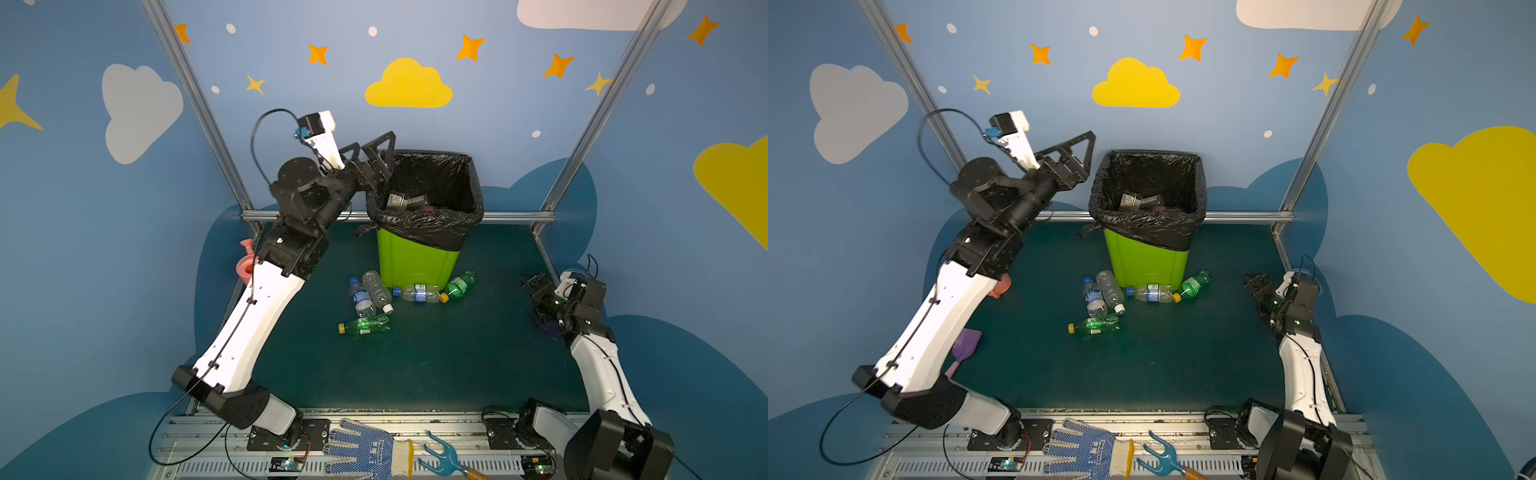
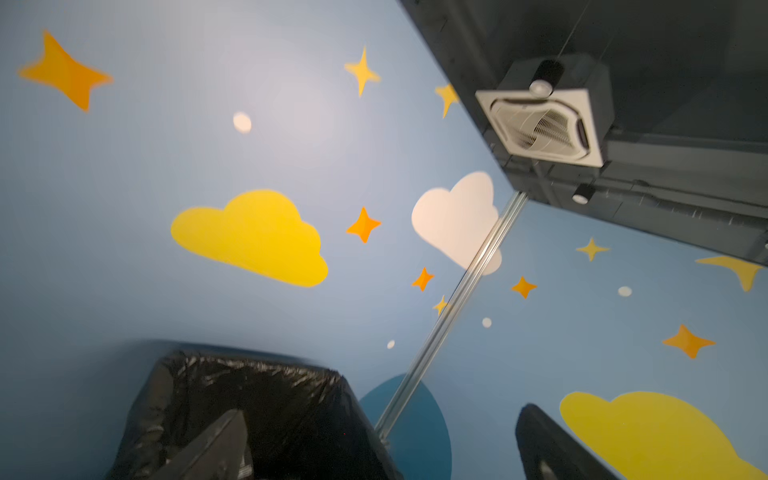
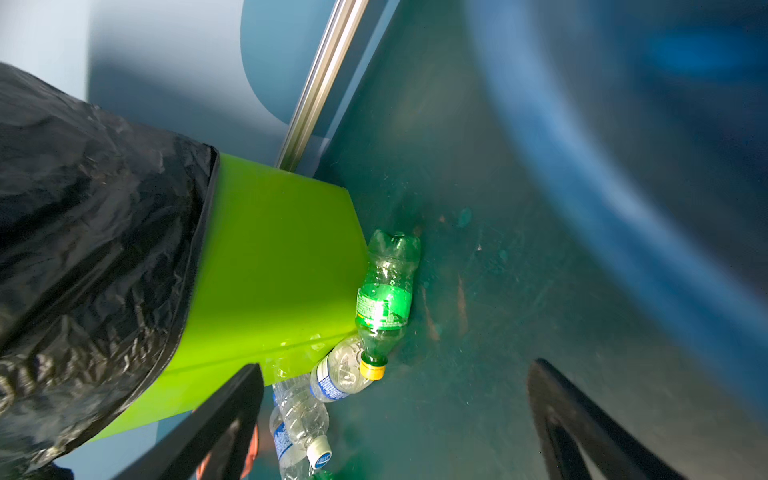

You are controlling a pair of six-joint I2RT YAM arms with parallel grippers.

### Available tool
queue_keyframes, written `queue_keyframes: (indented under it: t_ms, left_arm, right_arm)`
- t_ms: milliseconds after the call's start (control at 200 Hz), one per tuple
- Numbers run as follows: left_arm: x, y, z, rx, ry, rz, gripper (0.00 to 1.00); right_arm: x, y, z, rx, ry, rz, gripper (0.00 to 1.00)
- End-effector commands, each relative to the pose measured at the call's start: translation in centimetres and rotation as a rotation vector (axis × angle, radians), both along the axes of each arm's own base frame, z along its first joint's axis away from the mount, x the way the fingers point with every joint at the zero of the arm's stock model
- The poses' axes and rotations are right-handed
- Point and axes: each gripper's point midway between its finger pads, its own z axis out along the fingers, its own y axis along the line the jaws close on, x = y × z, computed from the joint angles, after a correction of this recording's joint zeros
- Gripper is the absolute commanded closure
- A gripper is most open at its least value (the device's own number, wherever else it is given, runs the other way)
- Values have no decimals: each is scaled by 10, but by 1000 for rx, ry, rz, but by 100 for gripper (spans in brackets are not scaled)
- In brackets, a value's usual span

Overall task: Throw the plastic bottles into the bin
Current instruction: 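Lift the red-label bottle with the left gripper and release it into the bin, then lower the left arm back while the right gripper reaches to the Sprite bottle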

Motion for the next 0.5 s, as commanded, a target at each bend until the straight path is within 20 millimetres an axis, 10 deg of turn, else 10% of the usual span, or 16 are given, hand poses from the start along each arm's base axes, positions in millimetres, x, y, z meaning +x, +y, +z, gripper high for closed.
queue_keyframes:
  t_ms: [0,491]
  left_arm:
    - [24,8,-56,116,81,96,0]
    - [-9,129,-299,192,609,379,0]
  right_arm:
    - [5,26,-26,30,109,78,3]
    - [63,102,-94,16,349,229,5]
